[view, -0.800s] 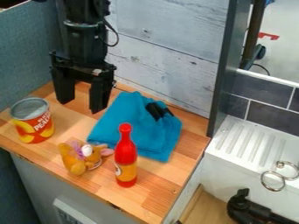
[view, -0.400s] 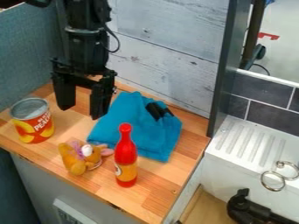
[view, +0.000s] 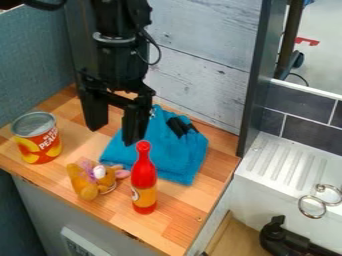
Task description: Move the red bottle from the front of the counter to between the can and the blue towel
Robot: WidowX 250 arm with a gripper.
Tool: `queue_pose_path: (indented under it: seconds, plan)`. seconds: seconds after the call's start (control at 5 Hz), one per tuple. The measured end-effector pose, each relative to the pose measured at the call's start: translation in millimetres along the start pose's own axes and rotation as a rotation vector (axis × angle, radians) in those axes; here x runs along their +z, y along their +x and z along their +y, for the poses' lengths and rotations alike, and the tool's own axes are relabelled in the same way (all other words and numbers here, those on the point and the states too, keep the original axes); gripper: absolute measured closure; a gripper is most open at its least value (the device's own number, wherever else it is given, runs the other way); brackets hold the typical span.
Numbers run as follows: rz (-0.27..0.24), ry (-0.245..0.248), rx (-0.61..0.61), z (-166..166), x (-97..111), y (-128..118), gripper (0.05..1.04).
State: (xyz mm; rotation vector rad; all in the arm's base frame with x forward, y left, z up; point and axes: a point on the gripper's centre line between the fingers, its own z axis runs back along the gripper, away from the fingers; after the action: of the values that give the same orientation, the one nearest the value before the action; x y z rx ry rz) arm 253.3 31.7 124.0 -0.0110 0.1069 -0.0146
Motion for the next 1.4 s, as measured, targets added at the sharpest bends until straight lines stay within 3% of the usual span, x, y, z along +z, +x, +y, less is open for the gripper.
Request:
queue_pose_path:
  seconds: [0.2, 0.4, 0.6, 1.0, 1.2, 1.4]
  plan:
    - [-0.003, -0.005, -0.054, -25, -1, 3, 0.083]
    - [0.095, 0.056, -0.026, -35, -19, 4, 0.083]
    - [0.118, 0.082, -0.015, -36, -23, 8, 0.083]
    - [0.167, 0.081, 0.013, -30, -39, 11, 0.083]
    - [0.131, 0.054, 0.064, -17, -43, 16, 0.139]
    - [0.116, 0.035, 0.061, -18, -49, 16, 0.427]
